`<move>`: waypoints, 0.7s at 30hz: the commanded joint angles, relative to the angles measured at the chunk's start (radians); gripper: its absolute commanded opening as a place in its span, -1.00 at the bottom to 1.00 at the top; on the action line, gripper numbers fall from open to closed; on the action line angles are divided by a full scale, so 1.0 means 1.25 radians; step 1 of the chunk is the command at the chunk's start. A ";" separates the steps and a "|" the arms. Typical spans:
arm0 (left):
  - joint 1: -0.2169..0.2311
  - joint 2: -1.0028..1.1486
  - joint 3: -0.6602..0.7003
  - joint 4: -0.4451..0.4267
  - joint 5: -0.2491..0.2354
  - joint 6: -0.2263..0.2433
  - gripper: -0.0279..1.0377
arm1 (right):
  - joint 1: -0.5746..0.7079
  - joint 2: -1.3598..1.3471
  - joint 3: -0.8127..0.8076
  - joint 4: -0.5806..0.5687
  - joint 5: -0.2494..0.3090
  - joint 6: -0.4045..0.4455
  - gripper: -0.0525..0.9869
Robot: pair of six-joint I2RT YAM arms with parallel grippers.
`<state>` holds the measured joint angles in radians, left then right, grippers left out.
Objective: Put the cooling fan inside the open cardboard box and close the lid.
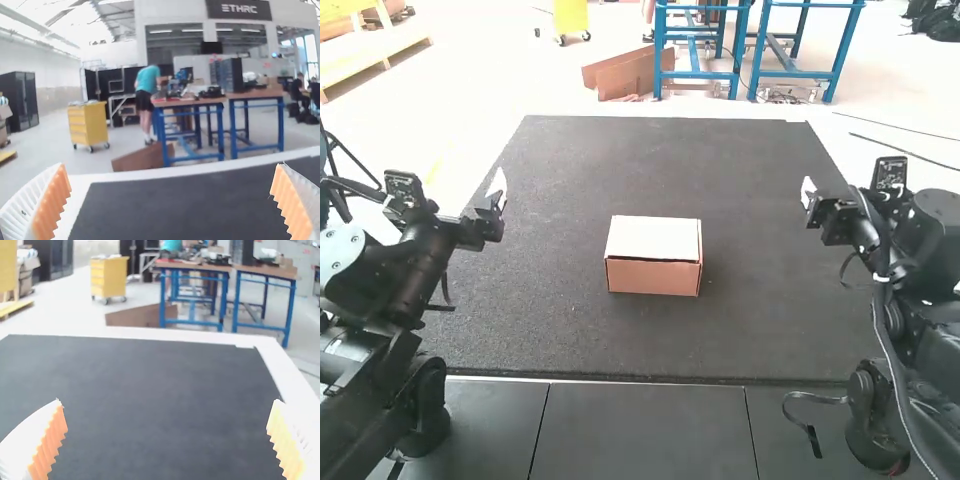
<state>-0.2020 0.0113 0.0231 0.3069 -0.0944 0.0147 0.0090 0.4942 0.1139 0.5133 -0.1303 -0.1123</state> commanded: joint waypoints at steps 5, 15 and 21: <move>0.011 -0.009 -0.020 -0.030 -0.034 -0.073 0.83 | 0.009 -0.008 -0.076 0.059 0.029 -0.017 0.86; 0.011 -0.009 -0.020 -0.058 -0.034 -0.115 0.83 | 0.005 -0.186 -0.091 -0.131 0.024 -0.013 0.86; 0.011 -0.009 -0.020 -0.141 -0.032 -0.133 0.85 | 0.014 -0.350 -0.092 -0.288 0.026 -0.001 0.86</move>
<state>-0.2001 0.0120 0.0055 0.1371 -0.1284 -0.1261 0.0139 0.1184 0.0036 0.1722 -0.1051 -0.1234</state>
